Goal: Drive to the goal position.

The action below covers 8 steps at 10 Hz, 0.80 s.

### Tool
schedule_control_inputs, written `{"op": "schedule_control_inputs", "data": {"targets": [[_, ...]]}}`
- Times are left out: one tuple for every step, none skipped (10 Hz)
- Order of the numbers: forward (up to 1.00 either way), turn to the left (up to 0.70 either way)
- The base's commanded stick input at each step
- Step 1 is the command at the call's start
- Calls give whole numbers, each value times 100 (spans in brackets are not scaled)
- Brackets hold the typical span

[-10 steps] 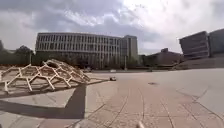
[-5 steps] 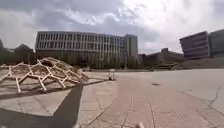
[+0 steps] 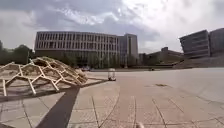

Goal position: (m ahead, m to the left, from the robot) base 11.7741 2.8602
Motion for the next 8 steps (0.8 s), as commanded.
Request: {"op": "schedule_control_inputs", "data": {"targets": [[70,0],[70,0],[70,0],[70,0],[69,0],[69,0],[70,0],[70,0]]}}
